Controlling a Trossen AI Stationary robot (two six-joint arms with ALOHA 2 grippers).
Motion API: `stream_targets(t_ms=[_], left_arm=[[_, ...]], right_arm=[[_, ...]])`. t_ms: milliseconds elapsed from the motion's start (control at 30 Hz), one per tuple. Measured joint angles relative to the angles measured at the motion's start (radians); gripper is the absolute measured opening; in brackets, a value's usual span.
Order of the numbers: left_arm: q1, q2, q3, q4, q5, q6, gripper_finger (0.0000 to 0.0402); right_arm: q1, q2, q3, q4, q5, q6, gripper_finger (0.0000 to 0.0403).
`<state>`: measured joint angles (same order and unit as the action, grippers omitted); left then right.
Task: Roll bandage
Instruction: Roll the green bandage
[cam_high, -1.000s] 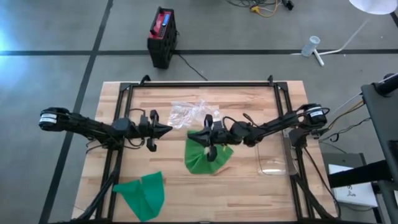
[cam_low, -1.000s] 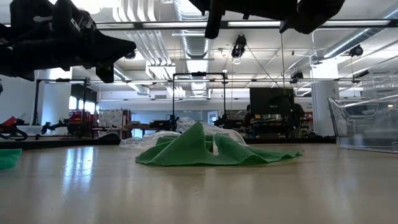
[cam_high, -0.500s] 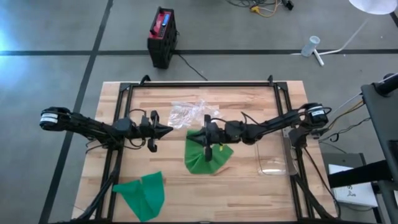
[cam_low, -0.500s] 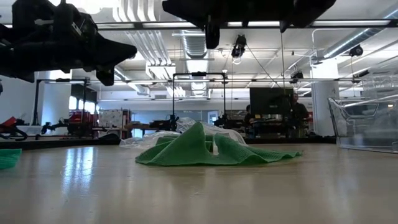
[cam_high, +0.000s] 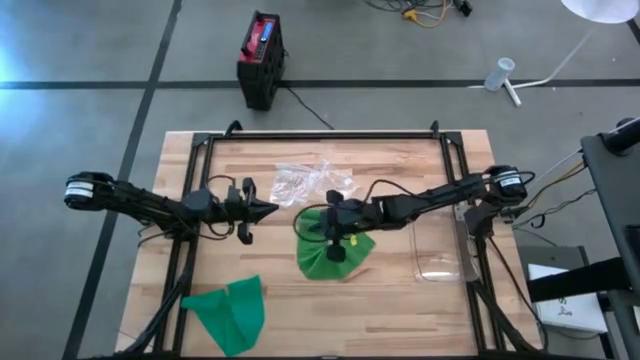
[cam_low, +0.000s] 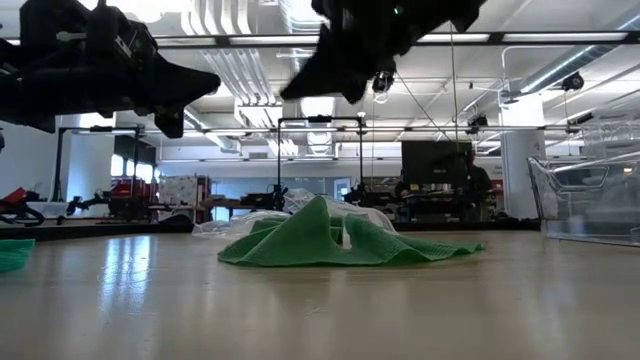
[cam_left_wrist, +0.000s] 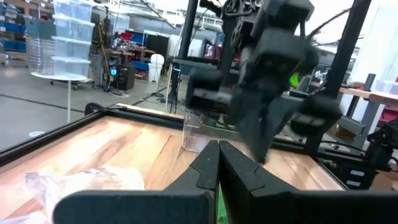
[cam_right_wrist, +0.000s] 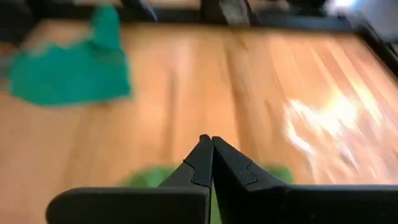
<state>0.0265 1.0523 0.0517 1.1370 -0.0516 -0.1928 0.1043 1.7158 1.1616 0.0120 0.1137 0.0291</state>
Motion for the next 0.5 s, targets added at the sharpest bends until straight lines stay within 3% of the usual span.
stream_targets(t_ms=[200, 500], left_arm=[[0.000, 0.000, 0.029, 0.007, -0.003, 0.000, 0.0000], [0.000, 0.000, 0.074, 0.004, -0.002, 0.000, 0.0000]], right_arm=[[-0.017, 0.003, -0.025, -0.112, 0.109, 0.068, 0.0013], [-0.066, 0.003, -0.102, -0.098, 0.149, 0.109, 0.0107]])
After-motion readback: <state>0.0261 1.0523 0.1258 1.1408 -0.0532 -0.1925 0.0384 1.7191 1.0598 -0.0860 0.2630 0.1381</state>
